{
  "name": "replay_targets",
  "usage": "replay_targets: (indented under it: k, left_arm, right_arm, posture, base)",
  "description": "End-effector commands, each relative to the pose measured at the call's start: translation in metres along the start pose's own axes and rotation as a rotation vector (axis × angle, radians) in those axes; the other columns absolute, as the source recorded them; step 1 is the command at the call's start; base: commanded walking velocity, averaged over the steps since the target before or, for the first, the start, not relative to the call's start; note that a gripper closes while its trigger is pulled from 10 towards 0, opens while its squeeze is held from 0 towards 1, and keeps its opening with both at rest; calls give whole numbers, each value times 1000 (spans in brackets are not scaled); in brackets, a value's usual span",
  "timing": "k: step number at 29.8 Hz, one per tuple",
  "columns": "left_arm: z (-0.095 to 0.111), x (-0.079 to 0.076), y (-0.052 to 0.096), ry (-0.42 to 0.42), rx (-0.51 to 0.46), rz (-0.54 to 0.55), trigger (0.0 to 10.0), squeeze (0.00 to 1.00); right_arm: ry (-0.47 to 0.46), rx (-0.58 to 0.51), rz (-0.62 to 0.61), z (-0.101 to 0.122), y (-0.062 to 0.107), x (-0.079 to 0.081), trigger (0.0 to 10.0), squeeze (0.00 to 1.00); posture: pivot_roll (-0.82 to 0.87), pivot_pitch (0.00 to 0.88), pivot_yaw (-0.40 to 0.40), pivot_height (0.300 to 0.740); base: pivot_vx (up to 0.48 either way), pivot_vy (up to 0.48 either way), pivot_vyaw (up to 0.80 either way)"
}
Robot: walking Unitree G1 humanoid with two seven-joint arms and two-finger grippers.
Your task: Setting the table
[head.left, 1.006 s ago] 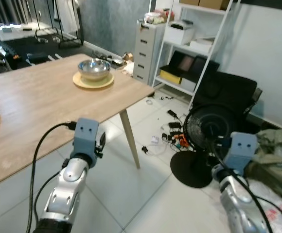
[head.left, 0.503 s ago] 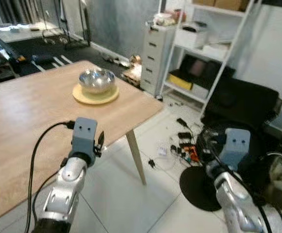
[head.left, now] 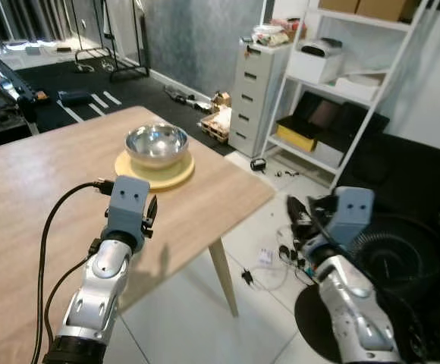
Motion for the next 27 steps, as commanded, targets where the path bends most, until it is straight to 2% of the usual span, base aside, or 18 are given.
replay_targets:
  k: [1,14,17,18,20,22,23,24,25,26,27]
  left_arm:
    - [-5,2,2,-23,10,0,10000,0]
    - [8,2,1,-86,-50,-2,10000,0]
    - [25,0,4,-158,-142,-17,10000,0]
    - [25,0,4,-158,-142,-17,10000,0]
    - [39,-2,7,-189,-206,-34,10000,0]
    - [54,-8,11,-205,-274,-79,10000,0]
    - [54,-8,11,-205,-274,-79,10000,0]
    - [65,-18,18,-181,-312,-180,10000,0]
    - [65,-18,18,-181,-312,-180,10000,0]
    - [69,-27,25,-101,-311,-295,10000,0]
    - [69,-27,25,-101,-311,-295,10000,0]
  right_arm:
    - [-16,13,0,-5,1,2,10000,0]
    - [-24,30,52,-9,3,12,10000,0]
    - [-31,48,106,-12,5,21,10000,0]
    - [-31,48,106,-12,5,21,10000,0]
    - [-36,60,126,-14,6,25,10000,0]
    - [-35,66,131,-15,6,25,10000,0]
    - [-35,66,131,-15,6,25,10000,0]
    - [-33,68,131,-16,7,25,10000,0]
    - [-33,68,131,-16,7,25,10000,0]
    - [-32,69,131,-16,7,24,10000,0]
    - [-32,69,131,-16,7,24,10000,0]
  posture:
    - [123,56,33,740]
    - [122,59,33,740]
    - [123,59,33,740]
    - [123,59,33,740]
    - [125,59,32,740]
    - [125,59,32,740]
    - [125,59,32,740]
    - [125,59,32,740]
    - [125,59,32,740]
    - [125,59,32,740]
    - [125,59,32,740]
  base:
    - [480,0,0]
    - [480,0,0]
    - [477,0,0]
    - [472,0,0]
    - [472,0,0]
    - [394,0,0]
    - [337,0,0]
    - [0,0,0]
    - [0,0,0]
    - [0,0,0]
    - [0,0,0]
Point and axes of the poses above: a point about 5 cm out from each wrist's last joint towards the gripper, its own y axis pointing back from the gripper into the wrist, its own z axis along the axis of the wrist's last joint, x = y × z, the point moved 5 cm from there along -y, pointing out of the wrist towards the gripper, and after that the axes turned 11 degrees about -y, right-handed, at the moved point
